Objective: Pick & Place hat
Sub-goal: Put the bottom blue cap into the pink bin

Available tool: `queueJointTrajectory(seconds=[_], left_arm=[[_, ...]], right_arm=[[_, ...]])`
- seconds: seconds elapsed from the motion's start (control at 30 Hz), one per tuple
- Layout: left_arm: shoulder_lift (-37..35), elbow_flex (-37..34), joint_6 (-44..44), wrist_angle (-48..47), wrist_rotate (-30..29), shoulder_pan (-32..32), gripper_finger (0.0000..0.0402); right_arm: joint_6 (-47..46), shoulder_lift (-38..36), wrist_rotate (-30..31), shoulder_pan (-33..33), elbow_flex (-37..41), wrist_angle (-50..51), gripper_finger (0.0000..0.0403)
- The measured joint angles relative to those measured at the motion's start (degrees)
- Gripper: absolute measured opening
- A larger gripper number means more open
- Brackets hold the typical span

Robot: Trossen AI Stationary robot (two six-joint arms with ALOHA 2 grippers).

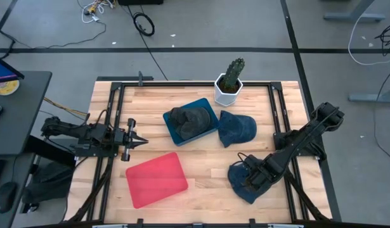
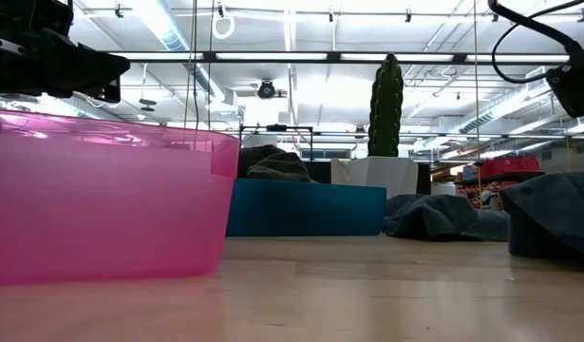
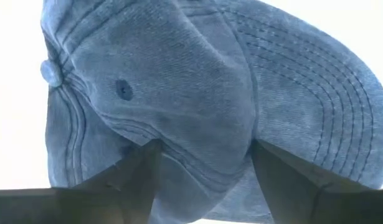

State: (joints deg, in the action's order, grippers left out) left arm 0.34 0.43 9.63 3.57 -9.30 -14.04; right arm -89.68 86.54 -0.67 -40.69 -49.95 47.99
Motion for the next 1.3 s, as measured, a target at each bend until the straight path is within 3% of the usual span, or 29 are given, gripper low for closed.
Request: queueJointTrajectory(seconds=[0.2,0.47,0.63,0.87,1.03,1.2,1.3], left_arm=[[0.0,0.0,0.0,0.0,0.0,0.0,0.0026],[0.0,0.0,0.0,0.0,0.0,0.0,0.0026],[0.0,0.0,0.0,0.0,0.0,0.0,0.0025],[0.0,0.0,0.0,0.0,0.0,0.0,0.0026],[0.0,0.0,0.0,0.0,0.0,0.0,0.0025],[0.0,0.0,0.0,0.0,0.0,0.0,0.0026],[0.0,0.0,0.0,0.0,0.0,0.0,0.0025]], right_arm=[[-0.3,0.0,-0.4,0.0,0.0,-0.2,0.0196],[1.9,-0.2,-3.5,0.2,0.1,-2.6,0.0017],[3.0,-0.3,-3.5,1.7,-1.5,-6.6,0.0016],[11.4,-0.3,4.5,5.7,-10.7,-10.0,0.0006],[19.1,-0.3,9.4,9.4,-14.9,-19.4,0.0003],[23.1,-0.2,9.6,13.9,-15.0,-29.3,0.0002],[24.0,0.5,5.5,17.3,-15.0,-34.2,0.0001]])
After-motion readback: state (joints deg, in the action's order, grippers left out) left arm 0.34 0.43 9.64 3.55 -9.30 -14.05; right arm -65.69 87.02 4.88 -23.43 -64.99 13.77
